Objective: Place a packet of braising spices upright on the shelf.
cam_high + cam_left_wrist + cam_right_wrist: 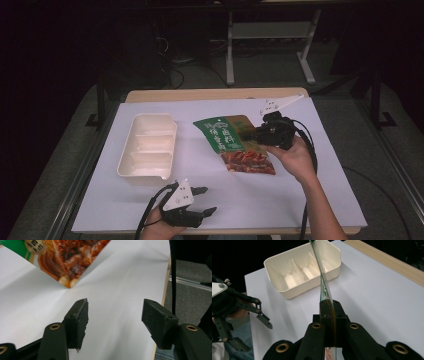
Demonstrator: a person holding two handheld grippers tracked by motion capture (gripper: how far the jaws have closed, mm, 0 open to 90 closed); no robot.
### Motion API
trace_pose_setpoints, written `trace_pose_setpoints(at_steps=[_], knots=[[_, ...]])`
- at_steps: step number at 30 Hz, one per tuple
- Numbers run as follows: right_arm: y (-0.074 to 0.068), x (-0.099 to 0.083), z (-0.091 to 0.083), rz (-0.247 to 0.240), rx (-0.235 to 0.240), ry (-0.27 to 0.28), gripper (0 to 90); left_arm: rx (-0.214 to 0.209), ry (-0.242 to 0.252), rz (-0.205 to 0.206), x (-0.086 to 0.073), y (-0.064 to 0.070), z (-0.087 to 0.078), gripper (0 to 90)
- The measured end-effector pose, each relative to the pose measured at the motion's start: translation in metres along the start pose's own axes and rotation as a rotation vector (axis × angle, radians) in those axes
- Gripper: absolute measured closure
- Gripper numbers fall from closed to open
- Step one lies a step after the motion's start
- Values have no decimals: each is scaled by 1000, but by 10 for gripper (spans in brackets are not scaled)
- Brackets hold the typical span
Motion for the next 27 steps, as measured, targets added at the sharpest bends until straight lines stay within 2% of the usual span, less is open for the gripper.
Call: trace_pose_setpoints(at_steps=[4, 10, 22, 27], knots=[[-3, 5, 0, -3, -11, 16, 895, 0, 8, 2, -2, 0, -3, 336], [-10, 10, 2, 2, 0, 26, 895, 3, 8, 13, -8, 4, -5, 292], [-22, 23, 7, 4, 5, 63, 896, -11, 25, 23, -14, 9, -7, 265], [-27, 28, 12, -12, 4, 68, 895, -9, 34, 26, -13, 10, -8, 262]])
Point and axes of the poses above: each handheld gripper's, and its own axes: z roughly forward along the jaws, x roughly out of its top, y roughly to its right, the point moved 6 cm from there along z, roughly forward along the jaws, and after that the axes turned 9 degrees about z, right-handed, at the moved point
